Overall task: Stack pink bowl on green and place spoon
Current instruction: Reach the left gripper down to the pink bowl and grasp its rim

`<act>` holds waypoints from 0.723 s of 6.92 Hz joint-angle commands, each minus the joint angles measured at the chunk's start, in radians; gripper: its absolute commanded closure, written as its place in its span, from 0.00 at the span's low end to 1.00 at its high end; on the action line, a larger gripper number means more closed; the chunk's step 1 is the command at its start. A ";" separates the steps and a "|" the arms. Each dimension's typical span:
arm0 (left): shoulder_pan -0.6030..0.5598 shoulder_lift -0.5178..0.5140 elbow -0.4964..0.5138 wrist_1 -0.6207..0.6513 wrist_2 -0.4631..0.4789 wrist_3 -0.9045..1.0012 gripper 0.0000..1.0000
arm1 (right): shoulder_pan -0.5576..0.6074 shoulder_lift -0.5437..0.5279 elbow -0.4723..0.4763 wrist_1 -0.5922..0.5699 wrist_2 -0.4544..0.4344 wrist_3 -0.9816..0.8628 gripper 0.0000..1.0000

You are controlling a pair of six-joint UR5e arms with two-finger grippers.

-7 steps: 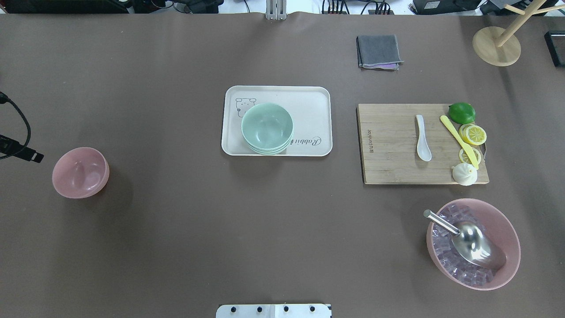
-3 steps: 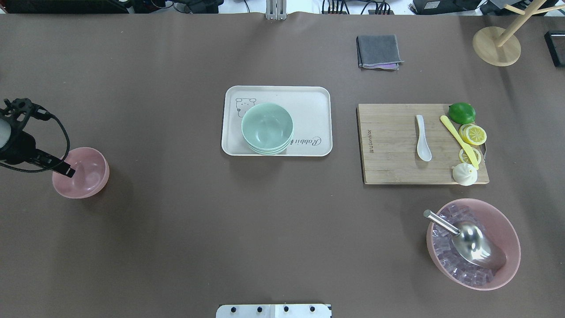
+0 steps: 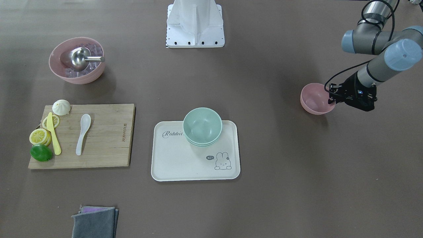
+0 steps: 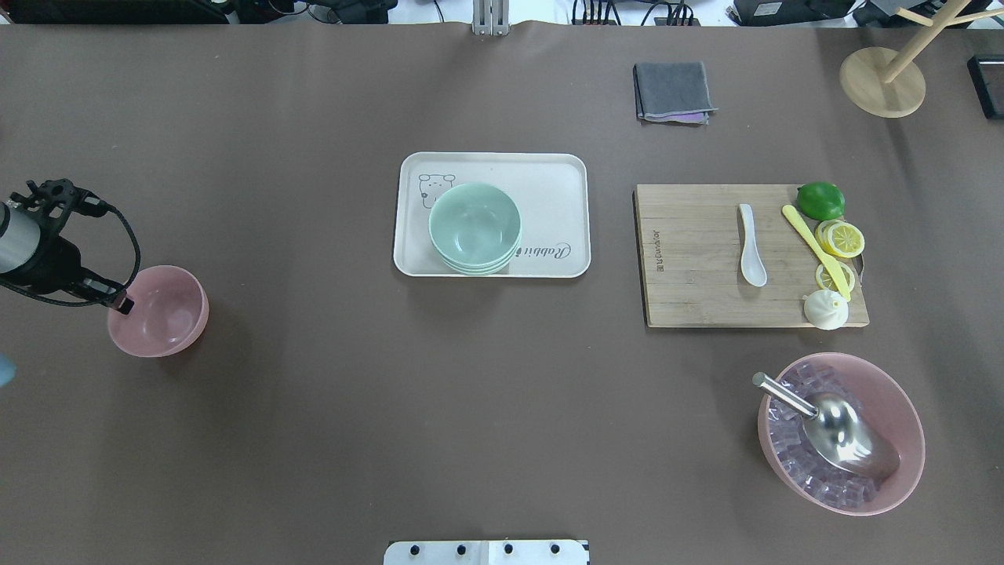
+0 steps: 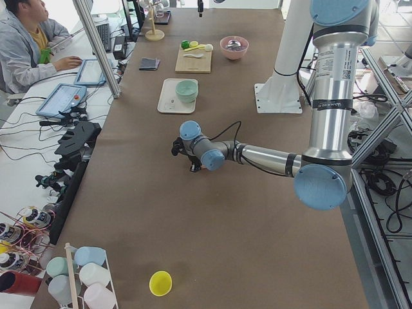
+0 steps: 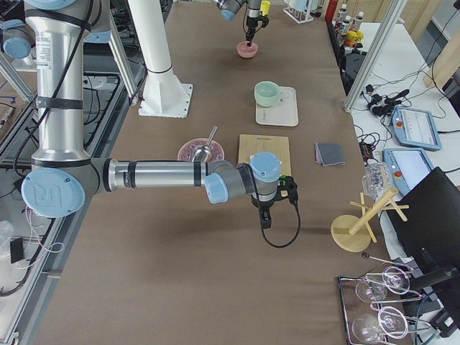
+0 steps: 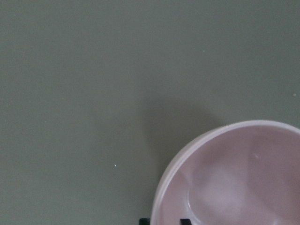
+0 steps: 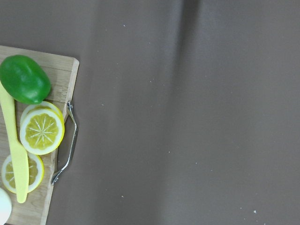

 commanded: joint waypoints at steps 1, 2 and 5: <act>0.001 -0.143 0.002 0.006 -0.006 -0.279 1.00 | -0.077 0.005 0.083 -0.001 -0.003 0.140 0.00; 0.002 -0.233 -0.016 0.005 -0.005 -0.391 1.00 | -0.140 0.016 0.126 0.001 -0.009 0.261 0.00; 0.105 -0.459 -0.036 0.047 0.068 -0.709 1.00 | -0.311 0.120 0.175 0.001 -0.062 0.527 0.00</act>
